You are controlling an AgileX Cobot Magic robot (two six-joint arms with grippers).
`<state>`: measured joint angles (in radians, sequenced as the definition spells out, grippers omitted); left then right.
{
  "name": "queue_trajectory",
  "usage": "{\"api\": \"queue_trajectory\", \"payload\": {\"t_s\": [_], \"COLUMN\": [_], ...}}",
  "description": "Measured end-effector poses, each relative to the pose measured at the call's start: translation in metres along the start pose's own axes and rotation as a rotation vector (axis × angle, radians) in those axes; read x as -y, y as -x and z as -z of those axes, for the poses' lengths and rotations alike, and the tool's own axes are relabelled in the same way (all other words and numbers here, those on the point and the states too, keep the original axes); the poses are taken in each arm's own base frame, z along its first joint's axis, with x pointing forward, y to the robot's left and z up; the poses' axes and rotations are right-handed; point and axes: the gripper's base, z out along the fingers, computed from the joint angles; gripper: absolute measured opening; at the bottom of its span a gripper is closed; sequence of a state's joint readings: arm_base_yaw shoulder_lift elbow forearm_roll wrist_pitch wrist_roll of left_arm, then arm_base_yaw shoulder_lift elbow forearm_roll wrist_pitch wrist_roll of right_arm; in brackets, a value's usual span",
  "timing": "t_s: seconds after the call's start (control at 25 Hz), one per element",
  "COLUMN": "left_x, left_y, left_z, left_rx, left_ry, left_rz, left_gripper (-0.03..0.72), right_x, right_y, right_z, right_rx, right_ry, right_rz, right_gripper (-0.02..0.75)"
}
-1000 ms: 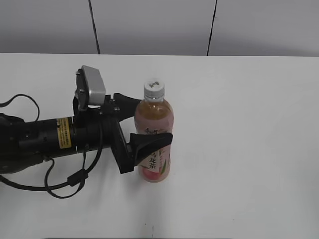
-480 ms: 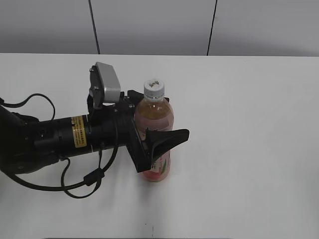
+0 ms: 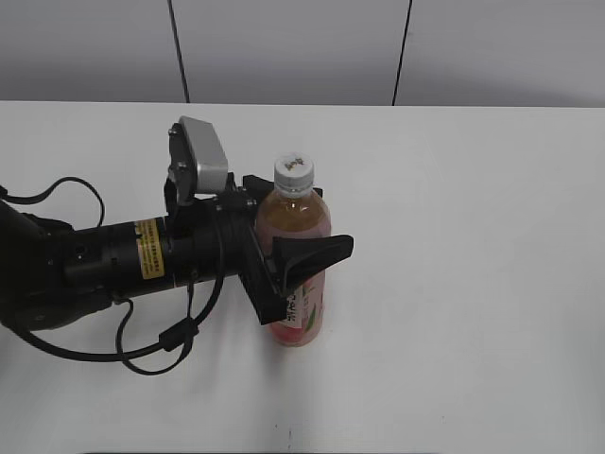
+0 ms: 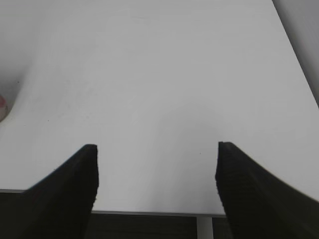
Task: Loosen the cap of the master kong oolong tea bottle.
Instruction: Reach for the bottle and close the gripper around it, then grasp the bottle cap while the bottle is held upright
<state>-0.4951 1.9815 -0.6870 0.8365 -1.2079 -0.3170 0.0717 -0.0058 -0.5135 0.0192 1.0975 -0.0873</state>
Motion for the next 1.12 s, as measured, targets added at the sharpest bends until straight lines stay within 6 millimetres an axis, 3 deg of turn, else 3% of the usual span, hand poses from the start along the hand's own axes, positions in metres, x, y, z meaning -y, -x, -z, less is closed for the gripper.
{"api": "queue_trajectory", "payload": {"t_s": [0.76, 0.96, 1.12], "left_x": [-0.001, -0.001, -0.001], "left_y": [0.0, 0.0, 0.0], "left_z": [0.0, 0.0, 0.0], "left_rx": [0.002, 0.002, 0.002], "left_ry": [0.008, 0.008, 0.01], "left_rz": [0.004, 0.005, 0.006], "left_gripper": [0.456, 0.456, 0.456], "right_x": [-0.002, -0.002, -0.005], "right_y": [0.005, 0.048, 0.092], "right_z": [0.0, -0.016, -0.047], "right_rx": [0.013, -0.048, -0.186], "right_ry": [0.027, 0.077, 0.177], "right_rz": [-0.001, 0.058, 0.141], "right_gripper": [0.555, 0.555, 0.523]}}
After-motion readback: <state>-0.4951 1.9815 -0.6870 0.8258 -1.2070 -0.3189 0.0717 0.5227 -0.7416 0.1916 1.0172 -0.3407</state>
